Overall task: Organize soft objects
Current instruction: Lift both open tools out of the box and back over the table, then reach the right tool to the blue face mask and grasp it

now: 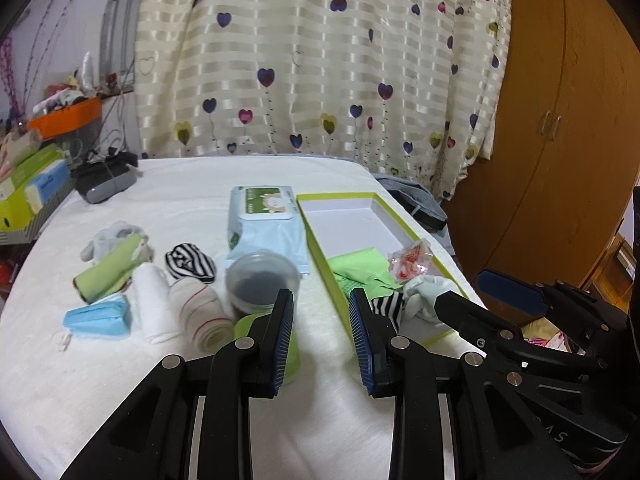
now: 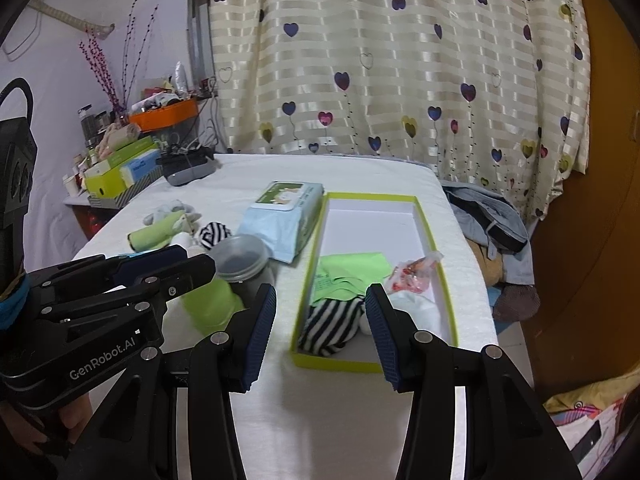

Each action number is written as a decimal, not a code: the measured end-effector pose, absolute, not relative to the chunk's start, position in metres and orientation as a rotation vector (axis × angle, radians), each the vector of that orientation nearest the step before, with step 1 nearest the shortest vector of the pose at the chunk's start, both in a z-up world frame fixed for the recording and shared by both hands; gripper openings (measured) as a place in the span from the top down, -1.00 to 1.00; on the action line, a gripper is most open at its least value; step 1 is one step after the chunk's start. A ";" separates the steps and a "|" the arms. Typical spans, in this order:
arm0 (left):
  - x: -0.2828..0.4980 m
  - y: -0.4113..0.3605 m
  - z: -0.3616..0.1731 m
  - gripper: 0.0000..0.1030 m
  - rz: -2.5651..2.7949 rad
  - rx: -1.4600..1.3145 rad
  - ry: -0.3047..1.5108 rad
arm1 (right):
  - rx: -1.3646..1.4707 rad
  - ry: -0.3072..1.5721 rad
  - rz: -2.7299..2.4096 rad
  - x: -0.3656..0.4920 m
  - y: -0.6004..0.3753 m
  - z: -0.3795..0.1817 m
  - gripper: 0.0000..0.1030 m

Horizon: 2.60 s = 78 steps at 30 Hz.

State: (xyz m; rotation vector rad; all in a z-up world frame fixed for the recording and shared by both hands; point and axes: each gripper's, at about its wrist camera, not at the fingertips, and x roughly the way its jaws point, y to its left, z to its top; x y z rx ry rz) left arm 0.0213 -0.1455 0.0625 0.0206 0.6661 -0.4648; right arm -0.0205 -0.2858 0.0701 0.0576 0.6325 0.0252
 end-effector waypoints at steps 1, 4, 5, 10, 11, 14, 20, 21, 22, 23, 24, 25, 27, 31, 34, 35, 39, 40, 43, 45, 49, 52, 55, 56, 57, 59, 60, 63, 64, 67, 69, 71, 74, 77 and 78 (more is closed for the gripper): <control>0.020 -0.143 0.063 0.46 -0.461 0.019 0.664 | 0.056 0.631 0.028 -0.021 -0.283 0.070 0.07; 0.017 -0.134 0.064 0.46 -0.449 0.013 0.661 | 0.052 0.626 0.041 -0.023 -0.275 0.072 0.07; 0.016 -0.131 0.064 0.46 -0.444 0.012 0.660 | 0.050 0.624 0.046 -0.024 -0.272 0.072 0.07; 0.013 -0.117 0.064 0.46 -0.418 0.001 0.654 | 0.040 0.616 0.072 -0.026 -0.261 0.073 0.07; 0.013 -0.115 0.064 0.46 -0.413 0.000 0.654 | 0.037 0.615 0.080 -0.026 -0.258 0.073 0.07; 0.012 -0.108 0.063 0.46 -0.398 -0.005 0.653 | 0.032 0.616 0.096 -0.025 -0.251 0.073 0.07; 0.016 -0.093 0.057 0.46 -0.370 -0.019 0.661 | 0.019 0.622 0.125 -0.020 -0.238 0.072 0.07; 0.017 -0.090 0.057 0.46 -0.364 -0.022 0.663 | 0.016 0.623 0.129 -0.019 -0.236 0.071 0.07; 0.019 -0.087 0.055 0.46 -0.358 -0.024 0.665 | 0.013 0.625 0.135 -0.017 -0.233 0.071 0.07; 0.020 -0.084 0.054 0.46 -0.351 -0.027 0.667 | 0.010 0.626 0.140 -0.016 -0.230 0.071 0.07; 0.021 -0.079 0.052 0.46 -0.338 -0.034 0.671 | 0.007 0.627 0.146 -0.015 -0.227 0.071 0.07; 0.023 -0.075 0.050 0.46 -0.331 -0.040 0.675 | 0.005 0.627 0.151 -0.013 -0.225 0.070 0.07; 0.027 -0.063 0.047 0.46 -0.309 -0.055 0.684 | -0.001 0.631 0.169 -0.008 -0.216 0.069 0.07; 0.033 -0.038 0.040 0.46 -0.257 -0.085 0.698 | -0.011 0.641 0.215 0.001 -0.200 0.065 0.07; 0.038 -0.018 0.034 0.46 -0.213 -0.104 0.710 | -0.023 0.650 0.247 0.008 -0.187 0.062 0.07; 0.042 -0.012 0.033 0.46 -0.201 -0.110 0.714 | -0.029 0.655 0.264 0.012 -0.181 0.061 0.07; 0.048 0.007 0.027 0.46 -0.169 -0.131 0.724 | -0.048 0.674 0.304 0.024 -0.163 0.056 0.07; 0.049 0.009 0.026 0.46 -0.166 -0.134 0.726 | -0.055 0.677 0.311 0.027 -0.159 0.055 0.07; 0.053 0.022 0.021 0.46 -0.150 -0.146 0.730 | -0.071 0.691 0.328 0.036 -0.149 0.051 0.07; 0.056 0.031 0.017 0.45 -0.136 -0.158 0.736 | -0.074 0.707 0.338 0.044 -0.143 0.047 0.07; 0.063 0.048 0.011 0.44 -0.106 -0.178 0.750 | -0.075 0.734 0.357 0.056 -0.133 0.038 0.07; 0.069 0.059 0.006 0.39 -0.090 -0.194 0.757 | -0.081 0.762 0.377 0.067 -0.122 0.029 0.07; 0.071 0.069 0.002 0.34 -0.073 -0.208 0.760 | -0.089 0.776 0.400 0.076 -0.111 0.023 0.07; 0.072 0.074 0.001 0.34 -0.063 -0.211 0.763 | -0.096 0.783 0.410 0.080 -0.105 0.020 0.07; 0.073 0.077 0.000 0.34 -0.058 -0.213 0.765 | -0.100 0.787 0.416 0.083 -0.102 0.018 0.07; 0.074 0.084 -0.002 0.34 -0.043 -0.218 0.769 | -0.111 0.794 0.438 0.090 -0.092 0.014 0.07; 0.075 0.088 -0.004 0.34 -0.036 -0.221 0.771 | -0.121 0.797 0.453 0.094 -0.085 0.012 0.07; 0.076 0.098 -0.007 0.33 -0.017 -0.231 0.775 | -0.161 0.809 0.489 0.103 -0.067 0.006 0.07; 0.077 0.101 -0.008 0.33 -0.013 -0.234 0.775 | -0.173 0.808 0.499 0.104 -0.063 0.004 0.07; 0.079 0.109 -0.010 0.32 0.001 -0.238 0.782 | -0.244 0.808 0.522 0.111 -0.043 -0.002 0.07; 0.080 0.114 -0.013 0.32 0.009 -0.239 0.789 | -0.293 0.804 0.535 0.116 -0.032 -0.006 0.07; 0.081 0.118 -0.014 0.32 0.012 -0.238 0.792 | -0.319 0.803 0.535 0.121 -0.026 -0.009 0.07; 0.081 0.125 -0.016 0.32 0.022 -0.243 0.797 | -0.361 0.809 0.539 0.130 -0.016 -0.013 0.07; 0.082 0.131 -0.017 0.31 0.032 -0.248 0.799 | -0.397 0.818 0.546 0.135 -0.007 -0.019 0.07; 0.082 0.134 -0.018 0.31 0.036 -0.250 0.801 | -0.407 0.822 0.544 0.137 -0.005 -0.020 0.07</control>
